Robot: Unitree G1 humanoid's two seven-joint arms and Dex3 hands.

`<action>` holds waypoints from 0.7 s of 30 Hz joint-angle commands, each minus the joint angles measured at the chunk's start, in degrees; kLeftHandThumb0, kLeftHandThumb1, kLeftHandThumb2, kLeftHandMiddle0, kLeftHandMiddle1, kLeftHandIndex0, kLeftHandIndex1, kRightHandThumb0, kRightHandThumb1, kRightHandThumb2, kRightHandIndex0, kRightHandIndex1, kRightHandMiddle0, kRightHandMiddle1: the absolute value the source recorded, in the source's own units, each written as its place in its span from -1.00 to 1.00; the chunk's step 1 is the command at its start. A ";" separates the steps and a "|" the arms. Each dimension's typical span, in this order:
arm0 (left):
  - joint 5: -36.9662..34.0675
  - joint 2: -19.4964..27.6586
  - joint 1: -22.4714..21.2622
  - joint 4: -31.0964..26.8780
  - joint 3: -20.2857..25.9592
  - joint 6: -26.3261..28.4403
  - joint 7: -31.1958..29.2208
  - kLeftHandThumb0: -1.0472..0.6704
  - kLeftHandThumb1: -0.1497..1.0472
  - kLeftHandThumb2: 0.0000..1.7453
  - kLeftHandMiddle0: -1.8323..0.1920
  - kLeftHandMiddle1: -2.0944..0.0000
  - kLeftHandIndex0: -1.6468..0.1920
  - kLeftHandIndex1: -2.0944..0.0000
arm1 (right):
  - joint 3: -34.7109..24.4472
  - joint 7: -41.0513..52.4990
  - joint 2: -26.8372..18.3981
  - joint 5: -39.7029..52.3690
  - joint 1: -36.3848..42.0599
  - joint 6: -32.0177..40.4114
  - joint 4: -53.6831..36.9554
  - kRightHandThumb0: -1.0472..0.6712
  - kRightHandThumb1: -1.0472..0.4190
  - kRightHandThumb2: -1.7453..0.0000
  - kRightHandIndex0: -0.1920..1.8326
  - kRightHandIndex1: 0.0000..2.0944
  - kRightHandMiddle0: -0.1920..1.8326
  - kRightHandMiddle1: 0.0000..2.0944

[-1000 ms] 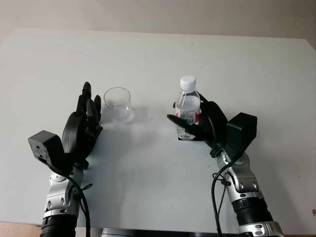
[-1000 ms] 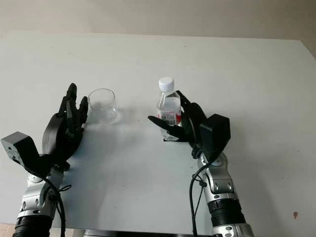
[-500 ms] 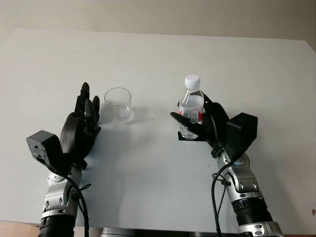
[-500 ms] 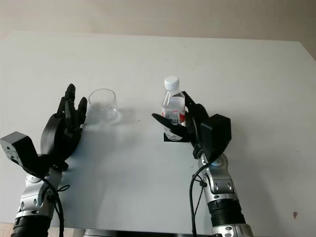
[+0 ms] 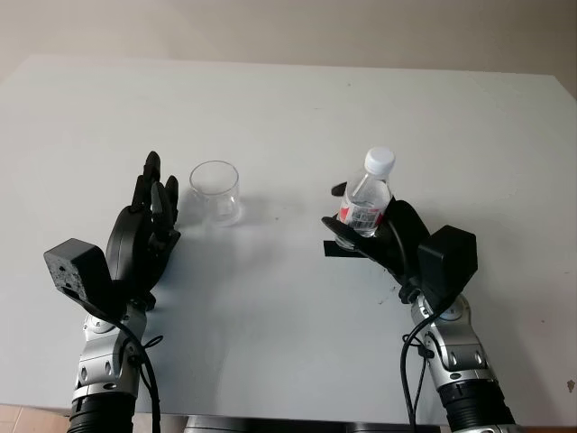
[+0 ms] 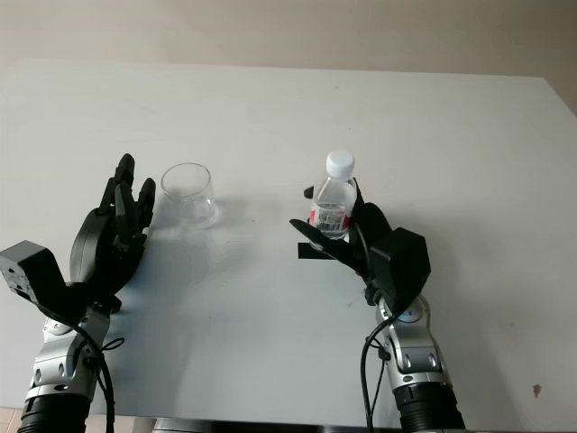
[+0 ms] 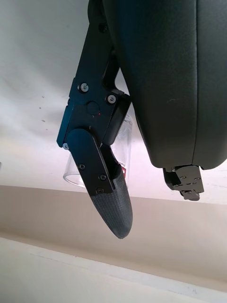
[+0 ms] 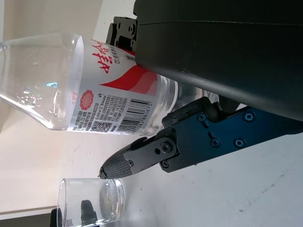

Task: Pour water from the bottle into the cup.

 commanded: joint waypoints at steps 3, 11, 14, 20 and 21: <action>-0.02 0.37 0.78 -0.21 0.07 -0.11 -0.02 -0.71 1.00 -0.13 0.88 0.95 0.94 0.95 | -0.29 0.20 0.19 0.84 1.71 -0.76 0.01 -0.55 -0.82 0.94 -0.91 -0.86 -0.94 -0.78; 0.20 0.24 0.88 -0.15 -0.20 -0.22 0.03 -0.71 1.00 -0.13 0.89 0.95 0.95 0.95 | -1.56 -1.19 1.42 2.69 2.01 -3.31 1.32 -0.71 -0.77 0.94 -1.00 -1.00 -1.00 -0.99; 0.25 0.12 0.86 -0.20 -0.31 -0.21 0.15 -0.70 1.00 -0.12 0.89 0.95 0.95 0.95 | -1.84 -2.34 1.91 2.52 2.03 -4.05 1.68 -0.76 -0.77 0.94 -1.00 -1.00 -1.00 -1.00; 0.22 0.11 0.79 0.05 -0.44 -0.32 0.08 -0.70 1.00 -0.11 0.89 0.95 0.95 0.95 | -2.15 -3.81 2.44 2.23 1.65 -5.72 2.27 -0.80 -0.79 0.93 -1.00 -1.00 -1.00 -1.00; 0.24 0.06 0.79 0.08 -0.46 -0.37 0.11 -0.70 1.00 -0.11 0.89 0.95 0.95 0.95 | -2.21 -4.13 2.56 2.12 1.49 -6.19 2.55 -0.81 -0.80 0.93 -1.00 -1.00 -1.00 -1.00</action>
